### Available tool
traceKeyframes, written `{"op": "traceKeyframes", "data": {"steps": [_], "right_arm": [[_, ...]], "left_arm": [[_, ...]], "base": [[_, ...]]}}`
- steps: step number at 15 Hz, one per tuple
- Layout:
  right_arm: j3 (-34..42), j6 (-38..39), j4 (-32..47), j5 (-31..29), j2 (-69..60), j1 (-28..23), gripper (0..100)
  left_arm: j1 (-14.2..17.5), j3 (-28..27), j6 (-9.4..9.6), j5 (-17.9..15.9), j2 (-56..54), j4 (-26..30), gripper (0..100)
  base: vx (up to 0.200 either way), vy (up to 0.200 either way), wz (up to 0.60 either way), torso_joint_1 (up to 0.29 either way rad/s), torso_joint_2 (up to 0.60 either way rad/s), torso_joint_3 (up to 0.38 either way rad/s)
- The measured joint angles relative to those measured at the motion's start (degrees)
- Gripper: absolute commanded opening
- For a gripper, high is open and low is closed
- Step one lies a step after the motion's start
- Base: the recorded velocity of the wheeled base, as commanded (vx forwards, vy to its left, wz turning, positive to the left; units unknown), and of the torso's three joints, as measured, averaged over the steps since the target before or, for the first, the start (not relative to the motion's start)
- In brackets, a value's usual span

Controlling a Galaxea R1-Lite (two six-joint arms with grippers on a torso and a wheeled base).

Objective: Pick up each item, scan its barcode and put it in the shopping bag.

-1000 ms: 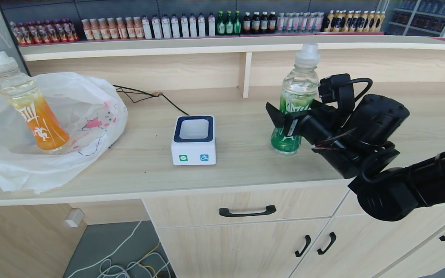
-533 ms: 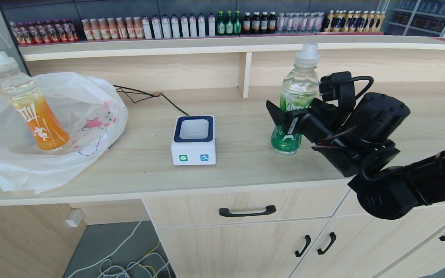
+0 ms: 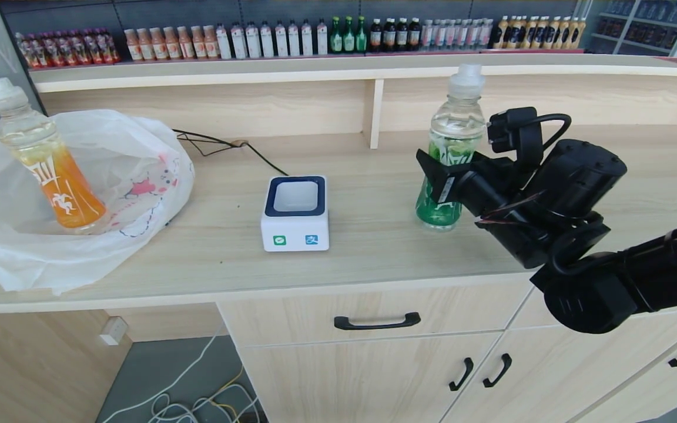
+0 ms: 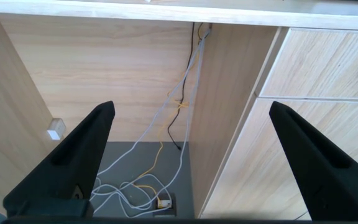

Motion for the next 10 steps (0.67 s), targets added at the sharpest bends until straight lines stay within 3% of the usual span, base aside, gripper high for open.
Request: {"op": "traceKeyframes", "data": {"steps": [10], "right_arm": [[-0.48, 0.33, 1.62, 0.11, -3.22, 0.22, 0]], "left_arm": [[-0.01, 0.0, -0.02, 0.0, 0.0, 0.0, 100]], "base": [[0.0, 0.0, 0.0, 0.0, 0.0, 0.0]]}}
